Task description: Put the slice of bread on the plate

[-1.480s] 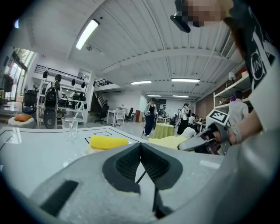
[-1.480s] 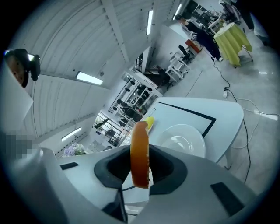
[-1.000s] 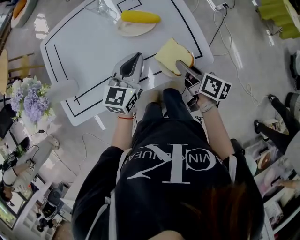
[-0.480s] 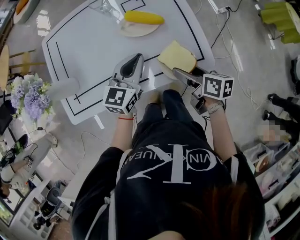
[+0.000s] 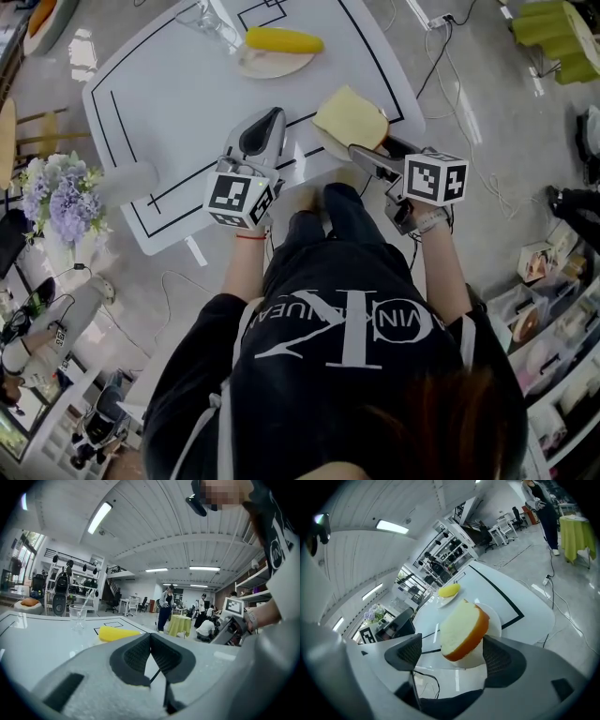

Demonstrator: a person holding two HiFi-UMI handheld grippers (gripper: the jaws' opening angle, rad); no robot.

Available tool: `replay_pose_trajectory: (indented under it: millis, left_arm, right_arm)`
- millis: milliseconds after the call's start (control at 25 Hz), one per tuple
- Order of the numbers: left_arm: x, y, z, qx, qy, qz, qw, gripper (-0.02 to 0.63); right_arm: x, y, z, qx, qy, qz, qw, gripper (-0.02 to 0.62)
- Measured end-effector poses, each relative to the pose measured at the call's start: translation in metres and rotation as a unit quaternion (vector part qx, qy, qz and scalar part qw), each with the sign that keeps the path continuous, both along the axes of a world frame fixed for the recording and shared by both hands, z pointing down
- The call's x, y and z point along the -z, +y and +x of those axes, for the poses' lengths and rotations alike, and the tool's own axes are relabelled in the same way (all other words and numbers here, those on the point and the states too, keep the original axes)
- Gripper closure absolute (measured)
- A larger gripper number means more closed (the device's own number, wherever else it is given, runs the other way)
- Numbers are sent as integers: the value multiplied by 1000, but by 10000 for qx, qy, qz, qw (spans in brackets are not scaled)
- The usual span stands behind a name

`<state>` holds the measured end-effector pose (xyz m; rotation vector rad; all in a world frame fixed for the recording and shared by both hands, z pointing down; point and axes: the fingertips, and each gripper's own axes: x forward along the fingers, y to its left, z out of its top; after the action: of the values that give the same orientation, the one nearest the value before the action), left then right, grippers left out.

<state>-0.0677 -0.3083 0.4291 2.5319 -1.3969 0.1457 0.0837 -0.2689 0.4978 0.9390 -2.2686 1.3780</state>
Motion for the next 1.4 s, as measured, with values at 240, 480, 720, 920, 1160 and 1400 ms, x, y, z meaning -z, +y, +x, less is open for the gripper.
replay_pose_trajectory:
  millis: [240, 480, 720, 920, 1160, 1400]
  left_arm:
    - [4, -1, 6, -120, 21, 52, 9999, 595]
    - [10, -1, 10, -205, 40, 125, 9997, 595]
    - [17, 0, 11, -234, 33, 179, 9996, 595]
    - [24, 0, 8, -209, 19, 254, 9995, 595]
    - [31, 0, 5, -147, -2, 337, 9993, 595]
    - [39, -1, -3, -30, -14, 423, 9991, 595]
  right_arm:
    - [1, 4, 12, -193, 68, 34, 9998, 187]
    - [11, 2, 21, -353, 109, 239, 9990, 190]
    - [25, -1, 22, -223, 281, 747, 9966, 264]
    - [38, -7, 24, -157, 479, 1218, 9913, 424]
    - [53, -17, 30, -226, 624, 1687, 9834, 555]
    - [81, -25, 28, -340, 408, 2351, 9705, 594]
